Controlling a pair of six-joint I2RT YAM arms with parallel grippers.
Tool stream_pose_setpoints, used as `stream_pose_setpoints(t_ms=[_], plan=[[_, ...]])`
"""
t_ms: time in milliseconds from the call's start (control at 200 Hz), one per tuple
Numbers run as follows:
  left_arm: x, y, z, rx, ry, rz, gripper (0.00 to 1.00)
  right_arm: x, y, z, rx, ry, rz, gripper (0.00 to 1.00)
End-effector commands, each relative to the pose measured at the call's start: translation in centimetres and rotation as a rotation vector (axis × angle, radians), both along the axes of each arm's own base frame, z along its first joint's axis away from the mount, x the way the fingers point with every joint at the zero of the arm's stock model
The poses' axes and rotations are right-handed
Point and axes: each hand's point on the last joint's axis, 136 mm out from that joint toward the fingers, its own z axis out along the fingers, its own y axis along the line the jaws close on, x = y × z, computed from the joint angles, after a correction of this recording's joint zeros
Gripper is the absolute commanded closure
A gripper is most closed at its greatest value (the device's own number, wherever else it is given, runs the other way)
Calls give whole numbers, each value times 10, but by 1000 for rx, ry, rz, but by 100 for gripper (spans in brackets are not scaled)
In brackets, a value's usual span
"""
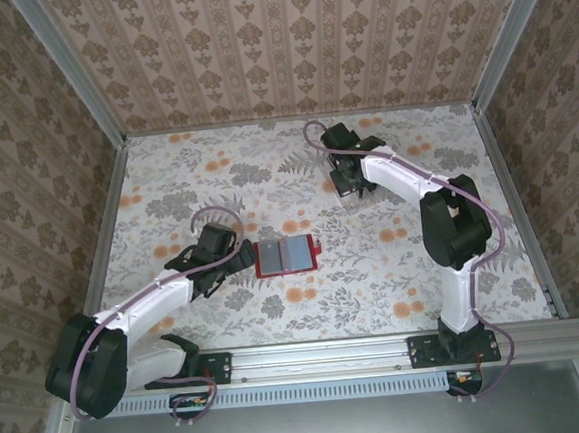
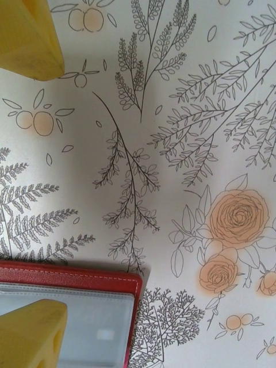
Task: Put the credit cards into the card holder
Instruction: Pick up the credit card from the storage box, then press the card slot in the card holder.
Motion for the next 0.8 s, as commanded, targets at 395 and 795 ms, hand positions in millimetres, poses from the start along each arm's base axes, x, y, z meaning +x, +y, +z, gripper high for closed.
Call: stream_pose_setpoints(t_ms=[395,795], plan=[[12,-9,12,29,-33,-60,0,-43,80,95,525,-149,49,100],[10,-12,11,37,-20,-80,0,-113,183,37,923,-27,39,100]])
